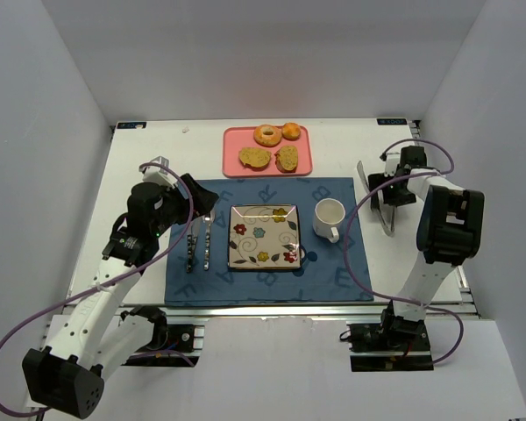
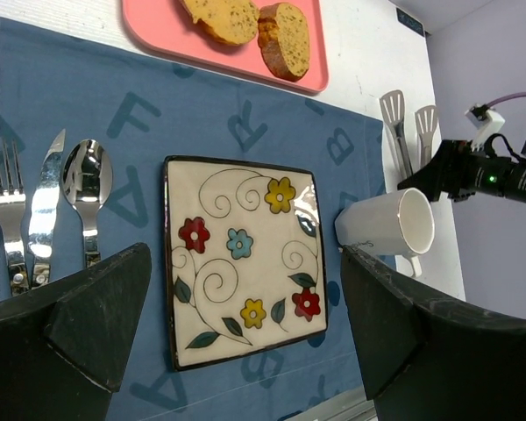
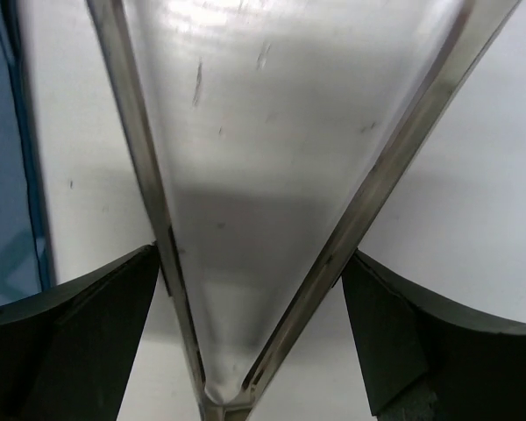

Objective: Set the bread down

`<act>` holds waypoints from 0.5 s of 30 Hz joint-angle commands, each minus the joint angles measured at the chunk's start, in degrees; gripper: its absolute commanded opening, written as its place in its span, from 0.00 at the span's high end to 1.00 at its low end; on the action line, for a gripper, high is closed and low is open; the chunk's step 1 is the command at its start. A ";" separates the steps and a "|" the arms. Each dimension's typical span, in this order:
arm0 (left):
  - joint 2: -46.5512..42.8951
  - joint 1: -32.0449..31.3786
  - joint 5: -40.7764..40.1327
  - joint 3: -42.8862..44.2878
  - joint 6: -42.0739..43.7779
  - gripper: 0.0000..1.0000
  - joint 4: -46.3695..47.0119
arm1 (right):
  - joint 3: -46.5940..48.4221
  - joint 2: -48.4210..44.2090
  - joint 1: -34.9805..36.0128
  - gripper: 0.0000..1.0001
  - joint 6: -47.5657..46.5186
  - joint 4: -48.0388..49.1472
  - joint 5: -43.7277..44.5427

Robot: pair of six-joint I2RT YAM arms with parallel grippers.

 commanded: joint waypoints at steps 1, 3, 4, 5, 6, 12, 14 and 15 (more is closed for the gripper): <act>-0.71 0.07 -1.16 2.27 -0.29 0.02 -1.42 | 4.04 2.51 -0.29 0.12 2.56 1.93 1.48; -0.54 0.07 -1.16 2.44 -0.29 0.02 -1.51 | 5.71 4.18 -0.29 0.13 2.56 2.20 1.22; -0.62 -0.01 -1.16 2.62 -0.29 0.02 -1.60 | 6.07 4.62 -0.29 0.14 2.56 2.29 1.13; -0.36 -0.01 -1.16 2.71 -0.29 0.02 -1.69 | 6.42 5.41 -0.29 0.15 2.64 2.90 0.96; -0.36 0.07 -1.08 2.79 -0.29 0.02 -1.60 | 6.68 5.68 -0.29 0.18 2.64 2.99 0.78; 0.25 -0.01 -1.08 3.94 -0.12 0.02 -2.04 | 5.81 4.19 -0.38 0.56 1.85 2.73 -1.33; 0.25 -0.01 -0.99 3.85 -0.12 0.02 -1.78 | 5.19 1.74 -0.47 0.67 1.85 2.73 -2.20; 0.25 -0.01 -1.08 3.94 -0.20 0.02 -1.69 | 4.49 0.68 -0.56 0.71 2.03 2.90 -2.73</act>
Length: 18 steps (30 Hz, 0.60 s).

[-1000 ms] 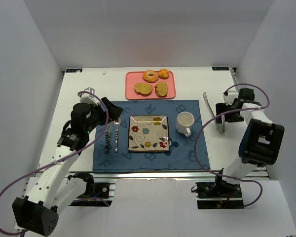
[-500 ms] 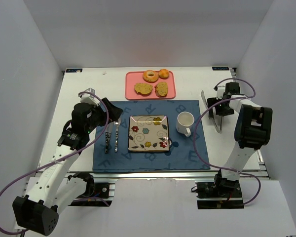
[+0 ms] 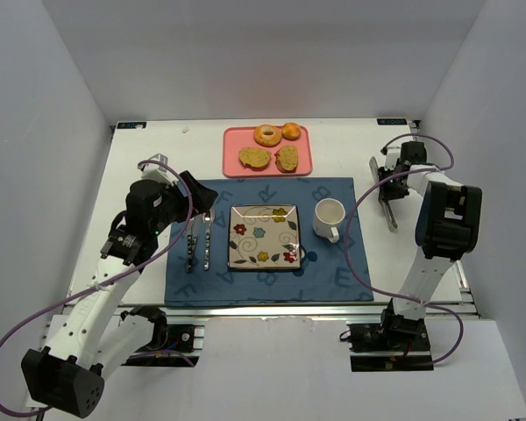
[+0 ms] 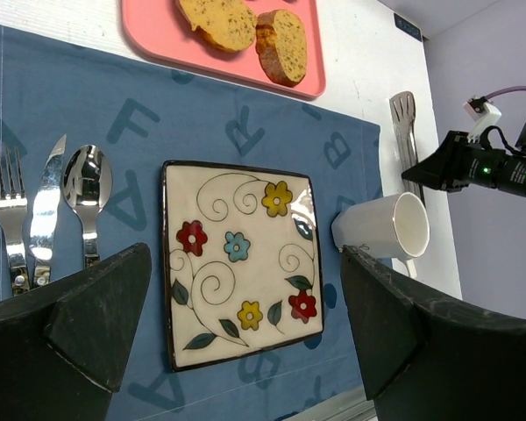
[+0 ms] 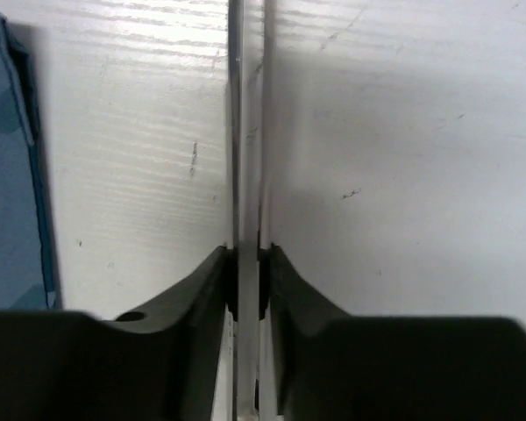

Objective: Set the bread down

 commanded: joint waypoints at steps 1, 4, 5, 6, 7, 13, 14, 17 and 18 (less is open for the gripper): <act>-0.23 -0.01 -0.66 2.12 -0.23 0.02 -0.18 | -1.37 -5.31 -0.51 0.76 0.08 0.91 -2.27; -0.40 -0.01 -0.57 2.04 -0.31 0.02 0.26 | -1.64 -13.21 -0.43 0.87 -0.71 1.09 -6.66; -0.40 0.07 -0.31 1.95 -0.31 0.02 0.35 | -1.29 -14.54 -0.34 0.87 -0.88 1.09 -7.55; -0.49 -0.01 -0.22 1.77 -0.40 0.02 0.35 | -0.76 -15.51 -0.16 0.86 -0.88 0.92 -8.42; -0.49 0.07 -0.13 1.69 -0.32 0.02 0.52 | 1.25 -16.57 0.36 0.81 -0.97 -0.57 -9.74; -0.75 -0.01 0.66 1.68 -0.14 0.02 0.70 | 9.95 -15.88 3.08 0.61 2.45 -5.58 -13.35; -1.01 -0.01 0.57 1.68 -0.14 0.02 0.61 | 12.32 -15.53 3.61 0.58 3.50 -6.37 -13.96; -1.98 -0.01 0.22 1.86 -0.14 0.02 0.00 | 15.75 -14.38 6.16 0.51 4.13 -6.82 -14.23; -2.25 -0.01 -0.13 1.86 -0.05 0.02 -0.44 | 16.46 -13.77 6.78 0.51 4.13 -6.82 -14.23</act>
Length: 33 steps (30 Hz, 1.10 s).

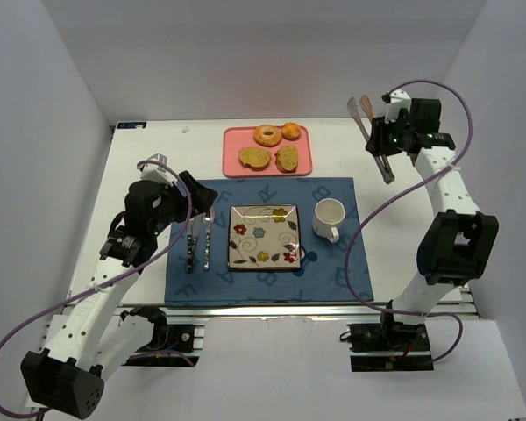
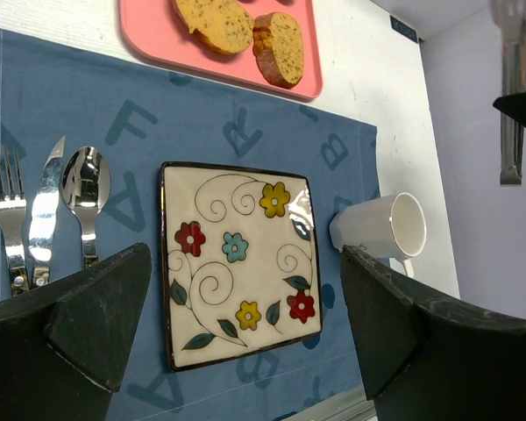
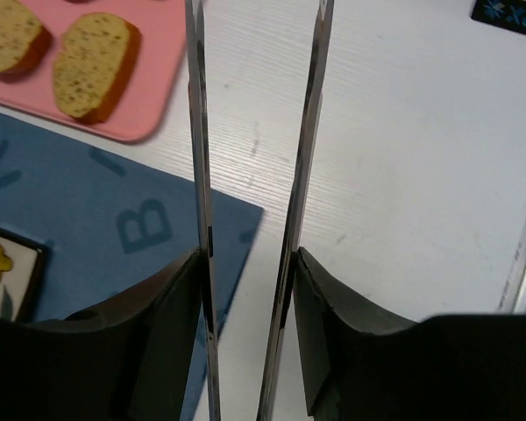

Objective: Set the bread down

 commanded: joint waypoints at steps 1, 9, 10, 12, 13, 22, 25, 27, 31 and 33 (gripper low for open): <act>-2.40 -0.01 -0.29 1.75 -0.05 0.02 -0.58 | 4.27 1.71 2.63 0.50 1.44 -2.27 -2.37; -5.21 0.07 -1.60 1.14 -0.75 0.02 -2.77 | 13.67 7.50 9.57 0.49 1.96 -3.24 -3.07; -5.39 0.07 -1.95 1.14 -0.84 0.02 -3.04 | 14.12 7.95 10.19 0.49 1.96 -3.24 -2.98; -6.00 -0.01 -2.22 1.13 -0.93 0.02 -3.74 | 15.08 9.09 11.76 0.48 1.96 -3.15 -2.89; -6.09 -0.01 -2.39 1.22 -1.02 0.02 -4.00 | 15.18 9.44 12.30 0.47 1.96 -3.07 -2.81; -6.71 0.07 -3.19 1.84 -1.11 0.02 -5.85 | 17.11 15.33 15.20 0.48 4.94 -2.28 -3.95; -6.62 0.07 -3.28 2.10 -1.19 0.02 -6.20 | 20.08 18.58 15.38 0.49 6.79 -1.40 -4.30; -6.54 -0.01 -3.19 2.63 -1.28 0.02 -6.64 | 21.67 21.13 15.47 0.50 7.50 -1.13 -3.51; -6.53 0.07 -3.54 3.33 -1.81 0.02 -7.43 | 21.77 22.28 15.38 0.51 8.29 -1.48 -3.24; -6.80 0.07 -3.89 3.07 -2.16 0.02 -7.43 | 19.67 22.19 15.38 0.51 8.64 -2.09 -3.94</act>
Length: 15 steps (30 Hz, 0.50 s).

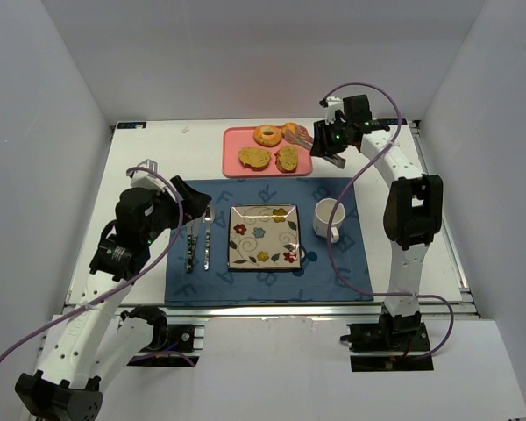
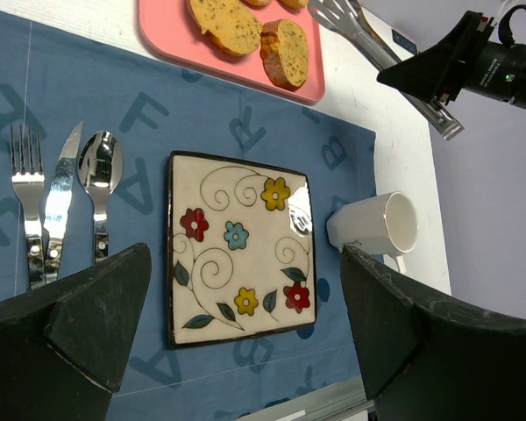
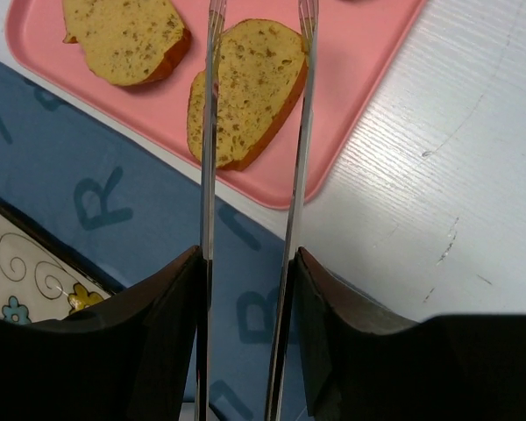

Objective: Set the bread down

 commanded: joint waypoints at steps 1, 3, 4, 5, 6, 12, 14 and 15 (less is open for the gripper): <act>-1.18 0.07 -1.31 1.65 -1.11 0.02 -0.59 | 0.10 -1.06 -0.12 0.51 1.56 1.33 -1.26; -1.53 0.07 -1.40 1.38 -1.55 0.02 -0.24 | -1.30 -0.89 -0.21 0.51 1.74 1.16 -1.43; -1.62 -0.01 -1.40 1.04 -1.81 0.02 -0.15 | -1.49 -0.72 -0.29 0.51 1.91 1.16 -1.44; -1.71 0.07 -1.40 1.03 -1.90 0.02 0.02 | -1.57 -0.54 -0.38 0.51 1.91 1.07 -1.44; -1.62 0.07 -1.31 0.94 -1.99 0.02 0.02 | -1.66 -0.36 -0.47 0.51 2.00 1.24 -1.35; -0.92 -0.01 -1.05 1.38 -1.82 0.02 0.11 | -1.57 1.22 -1.44 0.51 2.18 1.60 -0.47; -0.74 0.07 -1.05 1.56 -1.73 0.02 0.11 | -1.93 1.66 -1.70 0.51 2.18 1.68 -0.73; -0.66 -0.01 -1.05 1.47 -1.73 0.02 0.11 | -1.93 1.92 -1.79 0.51 2.26 1.68 -0.91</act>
